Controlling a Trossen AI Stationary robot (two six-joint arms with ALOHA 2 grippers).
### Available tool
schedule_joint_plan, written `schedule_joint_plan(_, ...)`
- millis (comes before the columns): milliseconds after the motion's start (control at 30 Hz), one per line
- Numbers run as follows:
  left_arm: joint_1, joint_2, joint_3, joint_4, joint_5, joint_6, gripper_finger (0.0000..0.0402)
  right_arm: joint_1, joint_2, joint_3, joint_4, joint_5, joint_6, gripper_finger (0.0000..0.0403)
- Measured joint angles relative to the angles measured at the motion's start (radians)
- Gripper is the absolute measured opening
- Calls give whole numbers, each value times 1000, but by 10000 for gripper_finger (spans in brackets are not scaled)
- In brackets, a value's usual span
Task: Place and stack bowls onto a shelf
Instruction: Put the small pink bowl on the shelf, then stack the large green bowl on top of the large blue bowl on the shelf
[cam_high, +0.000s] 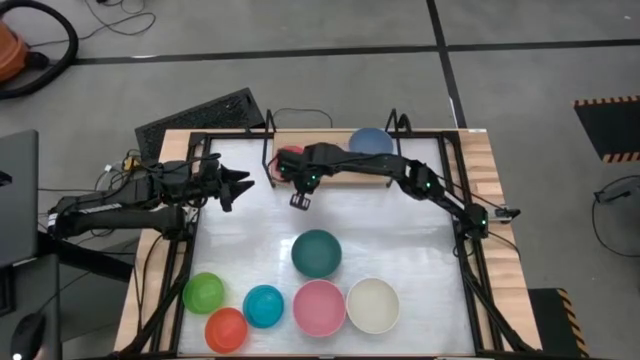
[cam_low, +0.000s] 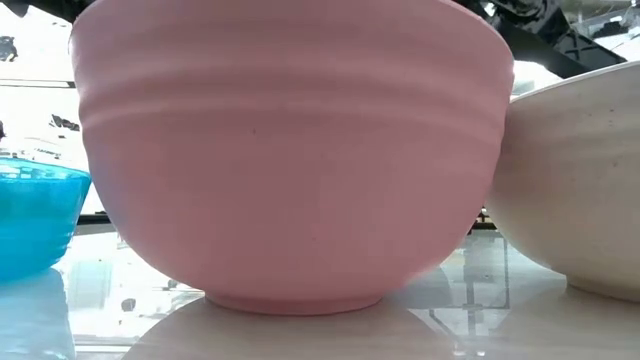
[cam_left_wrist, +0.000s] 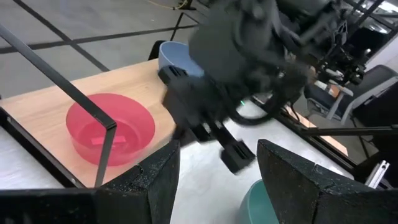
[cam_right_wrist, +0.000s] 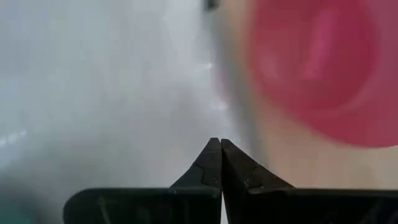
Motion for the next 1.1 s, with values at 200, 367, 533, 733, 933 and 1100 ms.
schedule_joint_plan(200,0,0,0,0,-19,1,199,-60,-3,1,87,0,16,18)
schedule_joint_plan(367,0,0,0,0,-27,1,199,-92,31,0,148,0,25,18)
schedule_joint_plan(533,0,0,0,-1,-46,1,199,-97,55,-2,156,-17,32,18)
schedule_joint_plan(733,0,0,0,-31,-58,40,199,-88,5,-2,131,-16,36,18)
schedule_joint_plan(933,0,0,0,-167,33,46,199,-40,-104,1,-45,-47,54,39)
schedule_joint_plan(1100,0,0,0,-287,128,18,199,44,-168,1,-222,-57,61,48)
